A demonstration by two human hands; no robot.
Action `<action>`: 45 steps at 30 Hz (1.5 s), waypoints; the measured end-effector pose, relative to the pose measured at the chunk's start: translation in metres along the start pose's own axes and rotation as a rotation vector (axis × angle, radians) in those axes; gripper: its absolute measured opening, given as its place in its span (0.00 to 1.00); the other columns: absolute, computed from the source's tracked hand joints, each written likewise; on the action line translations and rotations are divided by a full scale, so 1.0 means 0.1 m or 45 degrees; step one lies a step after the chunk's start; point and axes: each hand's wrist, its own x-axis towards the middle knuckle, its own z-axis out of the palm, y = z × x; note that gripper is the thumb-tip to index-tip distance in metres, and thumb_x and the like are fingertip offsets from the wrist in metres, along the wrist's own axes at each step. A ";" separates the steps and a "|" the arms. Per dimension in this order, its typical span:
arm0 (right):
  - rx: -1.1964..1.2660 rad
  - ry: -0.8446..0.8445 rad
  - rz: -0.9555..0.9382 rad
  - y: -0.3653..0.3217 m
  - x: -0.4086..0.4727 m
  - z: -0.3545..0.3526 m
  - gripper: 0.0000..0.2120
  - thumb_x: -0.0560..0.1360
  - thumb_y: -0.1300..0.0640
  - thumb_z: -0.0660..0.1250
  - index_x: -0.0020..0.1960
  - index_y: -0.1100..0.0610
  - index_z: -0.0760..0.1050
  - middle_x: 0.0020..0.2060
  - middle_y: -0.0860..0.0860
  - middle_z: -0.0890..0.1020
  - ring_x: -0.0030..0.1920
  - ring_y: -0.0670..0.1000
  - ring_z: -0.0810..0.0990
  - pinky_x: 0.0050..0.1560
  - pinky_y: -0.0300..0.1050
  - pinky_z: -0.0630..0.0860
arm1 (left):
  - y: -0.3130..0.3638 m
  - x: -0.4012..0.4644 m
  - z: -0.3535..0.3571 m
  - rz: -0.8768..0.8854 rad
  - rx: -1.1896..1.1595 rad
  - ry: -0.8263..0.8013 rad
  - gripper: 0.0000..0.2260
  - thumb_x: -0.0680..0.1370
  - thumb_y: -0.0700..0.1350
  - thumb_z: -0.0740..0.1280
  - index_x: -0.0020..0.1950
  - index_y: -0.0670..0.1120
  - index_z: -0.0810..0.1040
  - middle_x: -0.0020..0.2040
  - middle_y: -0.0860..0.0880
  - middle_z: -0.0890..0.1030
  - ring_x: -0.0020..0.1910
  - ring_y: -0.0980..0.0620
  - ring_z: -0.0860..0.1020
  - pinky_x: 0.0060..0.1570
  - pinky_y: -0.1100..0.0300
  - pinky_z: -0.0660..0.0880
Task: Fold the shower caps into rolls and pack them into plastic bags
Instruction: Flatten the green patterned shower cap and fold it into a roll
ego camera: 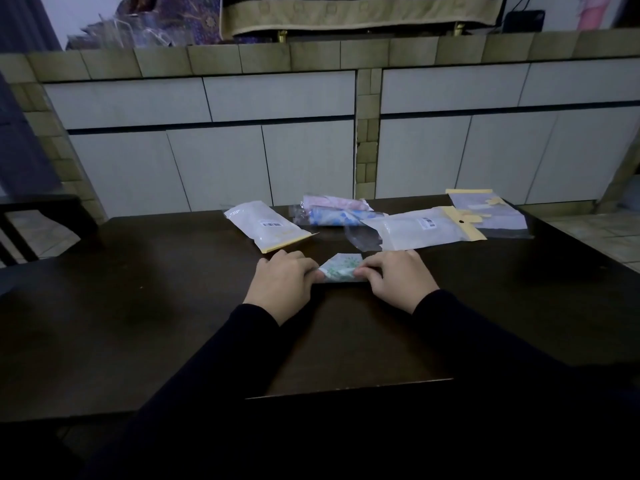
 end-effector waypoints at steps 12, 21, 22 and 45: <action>0.031 0.087 0.167 -0.04 0.13 0.12 0.07 0.79 0.46 0.60 0.53 0.44 0.75 0.49 0.45 0.82 0.53 0.49 0.77 0.57 0.49 0.62 | 0.11 0.07 -0.03 -0.061 0.071 0.071 0.03 0.81 0.50 0.58 0.52 0.57 0.69 0.47 0.54 0.79 0.49 0.50 0.74 0.49 0.51 0.59; -0.165 0.255 -0.041 -0.02 0.12 0.08 0.08 0.78 0.45 0.62 0.53 0.43 0.79 0.52 0.41 0.78 0.52 0.47 0.73 0.50 0.47 0.61 | 0.10 0.14 0.09 0.108 0.010 0.082 0.12 0.78 0.41 0.61 0.59 0.54 0.75 0.56 0.54 0.74 0.56 0.50 0.71 0.52 0.57 0.63; -0.167 0.230 -0.040 -0.01 0.12 0.08 0.10 0.78 0.45 0.61 0.53 0.44 0.80 0.52 0.42 0.79 0.52 0.47 0.74 0.51 0.47 0.60 | 0.10 0.14 0.08 0.094 -0.014 0.070 0.12 0.79 0.42 0.61 0.60 0.54 0.75 0.56 0.54 0.74 0.56 0.51 0.71 0.54 0.56 0.64; -0.087 0.096 0.093 -0.03 0.24 0.11 0.06 0.78 0.43 0.60 0.53 0.43 0.69 0.45 0.45 0.81 0.49 0.50 0.77 0.52 0.50 0.61 | 0.11 0.23 0.06 -0.035 -0.146 -0.087 0.09 0.82 0.50 0.56 0.57 0.53 0.74 0.50 0.51 0.75 0.53 0.49 0.73 0.54 0.51 0.67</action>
